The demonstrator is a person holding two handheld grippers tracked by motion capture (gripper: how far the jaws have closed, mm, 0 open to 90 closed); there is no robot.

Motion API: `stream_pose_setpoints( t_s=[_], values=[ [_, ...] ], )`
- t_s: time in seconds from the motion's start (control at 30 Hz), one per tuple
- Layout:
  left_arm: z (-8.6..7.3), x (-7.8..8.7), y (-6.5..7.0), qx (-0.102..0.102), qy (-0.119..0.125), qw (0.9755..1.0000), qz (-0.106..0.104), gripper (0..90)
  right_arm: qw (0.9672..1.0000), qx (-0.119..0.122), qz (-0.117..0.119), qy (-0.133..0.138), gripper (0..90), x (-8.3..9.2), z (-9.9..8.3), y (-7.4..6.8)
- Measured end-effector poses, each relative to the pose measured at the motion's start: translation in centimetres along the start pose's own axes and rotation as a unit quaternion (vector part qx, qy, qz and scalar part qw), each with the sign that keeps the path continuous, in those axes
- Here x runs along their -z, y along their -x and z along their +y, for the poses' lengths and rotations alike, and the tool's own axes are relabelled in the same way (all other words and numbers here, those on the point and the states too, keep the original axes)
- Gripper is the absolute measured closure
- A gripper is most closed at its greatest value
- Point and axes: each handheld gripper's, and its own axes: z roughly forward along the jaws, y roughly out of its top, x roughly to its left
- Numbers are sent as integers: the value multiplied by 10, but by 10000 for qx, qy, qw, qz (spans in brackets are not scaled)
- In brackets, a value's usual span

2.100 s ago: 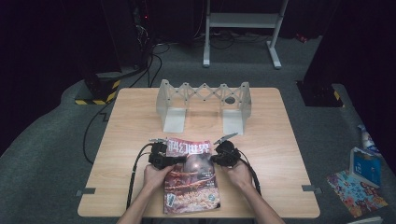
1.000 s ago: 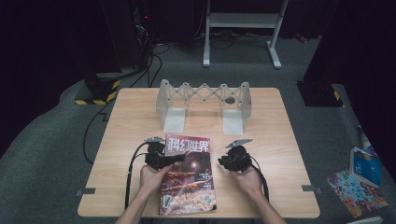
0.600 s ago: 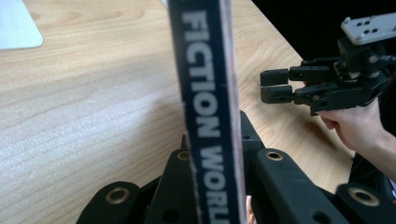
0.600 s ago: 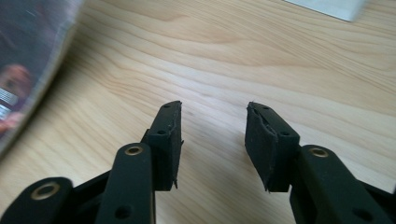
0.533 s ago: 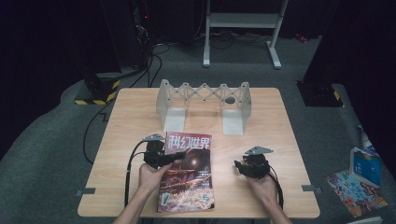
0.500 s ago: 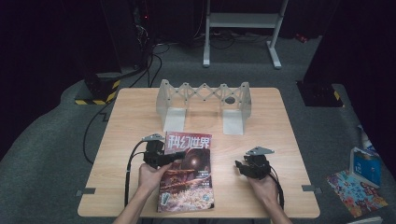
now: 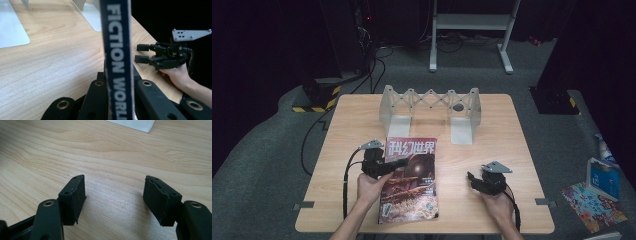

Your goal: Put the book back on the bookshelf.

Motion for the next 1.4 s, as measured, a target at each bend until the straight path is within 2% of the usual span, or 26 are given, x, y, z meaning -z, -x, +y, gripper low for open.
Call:
stream_pose_setpoints(
  t_s=[0.67,1.07,1.4],
  values=[
    [25,21,11,-285,316,9987,263,841,10000,-31,2,61,335,0,-2,0],
    [40,30,15,-547,429,9966,434,840,10000,-7,19,69,336,0,-2,0],
    [50,31,16,-618,553,9948,586,840,10000,-21,26,73,336,0,-2,0]
  ],
)
